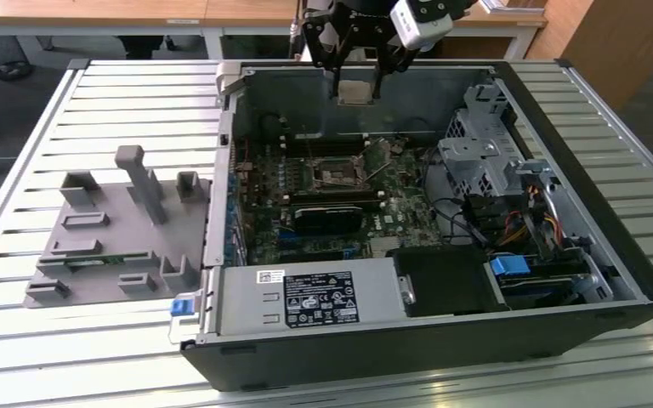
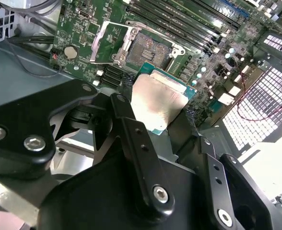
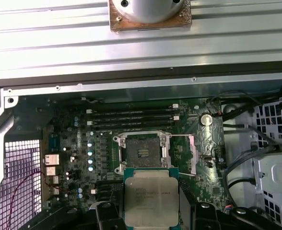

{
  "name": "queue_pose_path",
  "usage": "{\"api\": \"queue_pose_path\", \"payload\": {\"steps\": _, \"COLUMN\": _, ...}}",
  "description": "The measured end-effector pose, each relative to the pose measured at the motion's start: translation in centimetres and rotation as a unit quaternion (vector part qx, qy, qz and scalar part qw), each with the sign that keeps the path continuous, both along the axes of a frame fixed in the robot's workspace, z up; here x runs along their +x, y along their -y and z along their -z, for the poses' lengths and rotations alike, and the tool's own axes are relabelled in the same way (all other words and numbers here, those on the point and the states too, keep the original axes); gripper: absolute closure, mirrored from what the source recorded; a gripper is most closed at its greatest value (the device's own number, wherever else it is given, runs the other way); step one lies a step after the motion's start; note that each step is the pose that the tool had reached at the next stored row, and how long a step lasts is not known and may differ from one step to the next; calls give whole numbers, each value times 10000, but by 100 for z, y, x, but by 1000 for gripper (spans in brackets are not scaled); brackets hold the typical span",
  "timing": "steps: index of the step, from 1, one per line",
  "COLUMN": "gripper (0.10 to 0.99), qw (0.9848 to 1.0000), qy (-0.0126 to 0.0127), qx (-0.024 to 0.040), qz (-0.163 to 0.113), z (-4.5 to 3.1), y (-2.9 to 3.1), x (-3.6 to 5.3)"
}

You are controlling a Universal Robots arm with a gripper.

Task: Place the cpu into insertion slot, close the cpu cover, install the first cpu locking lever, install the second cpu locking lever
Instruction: 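Place the cpu into insertion slot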

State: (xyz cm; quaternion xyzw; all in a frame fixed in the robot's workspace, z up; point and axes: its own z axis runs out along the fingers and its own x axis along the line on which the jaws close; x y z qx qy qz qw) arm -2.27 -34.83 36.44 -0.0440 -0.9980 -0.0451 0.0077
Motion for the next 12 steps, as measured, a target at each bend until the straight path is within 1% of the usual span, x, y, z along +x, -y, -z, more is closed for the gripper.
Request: {"api": "queue_pose_path", "payload": {"steps": 12, "gripper": 541, "qw": 10000, "qy": 0, "qx": 0, "qz": 93, "z": 0, "y": 0, "x": 0}}
